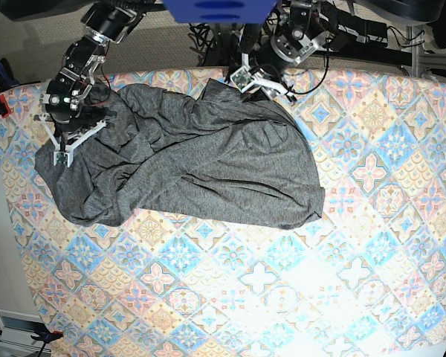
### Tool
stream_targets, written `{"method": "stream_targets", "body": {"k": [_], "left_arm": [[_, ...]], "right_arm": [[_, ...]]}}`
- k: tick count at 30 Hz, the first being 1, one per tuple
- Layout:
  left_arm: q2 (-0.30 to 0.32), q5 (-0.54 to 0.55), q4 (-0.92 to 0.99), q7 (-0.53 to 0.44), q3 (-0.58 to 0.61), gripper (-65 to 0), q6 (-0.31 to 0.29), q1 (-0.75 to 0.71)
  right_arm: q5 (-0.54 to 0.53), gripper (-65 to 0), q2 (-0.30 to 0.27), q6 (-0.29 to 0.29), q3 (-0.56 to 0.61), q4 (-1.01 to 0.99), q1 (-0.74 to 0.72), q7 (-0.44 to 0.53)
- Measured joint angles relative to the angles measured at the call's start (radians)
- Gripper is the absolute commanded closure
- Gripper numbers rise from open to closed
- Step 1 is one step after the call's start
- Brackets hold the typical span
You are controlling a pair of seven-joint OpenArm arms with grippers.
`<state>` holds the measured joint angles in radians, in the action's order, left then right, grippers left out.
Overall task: Layout the t-shirt on the table in an organized manner, then fold the t-shirt properly
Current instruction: 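Move the left gripper back over the shirt and grasp its edge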
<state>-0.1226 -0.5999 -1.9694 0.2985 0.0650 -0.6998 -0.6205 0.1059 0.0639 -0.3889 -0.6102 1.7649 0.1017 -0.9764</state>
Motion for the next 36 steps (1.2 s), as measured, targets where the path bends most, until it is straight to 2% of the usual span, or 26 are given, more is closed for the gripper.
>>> {"method": "stream_targets", "body": {"k": [9,22,27,29,31,36], "left_arm": [[0.003,-0.010,-0.008,-0.006,0.044,-30.2,-0.005,-0.001],[0.004,-0.011,-0.036,-0.006,0.046,-30.2,-0.003,-0.008],[0.008,-0.180,-0.036,-0.016,0.095,-30.2,-0.004,0.000],[0.009,-0.241,-0.036,-0.058,0.115,-30.2,-0.004,0.012],[0.003,-0.269,-0.037,-0.104,0.121,-30.2,-0.005,0.020],[-0.014,-0.300,-0.037,-0.098,0.120,-30.2,-0.003,0.038]], "right_arm": [[0.000,0.0,0.000,0.000,0.000,-0.006,0.000,0.000],[0.000,0.0,0.000,0.000,0.000,-0.006,0.000,0.000],[0.000,0.0,0.000,0.000,0.000,-0.006,0.000,0.000],[0.000,0.0,0.000,0.000,0.000,-0.006,0.000,0.000],[0.000,0.0,0.000,0.000,-0.002,-0.006,0.002,0.000],[0.000,0.0,0.000,0.000,-0.003,-0.006,0.006,0.000]]}}
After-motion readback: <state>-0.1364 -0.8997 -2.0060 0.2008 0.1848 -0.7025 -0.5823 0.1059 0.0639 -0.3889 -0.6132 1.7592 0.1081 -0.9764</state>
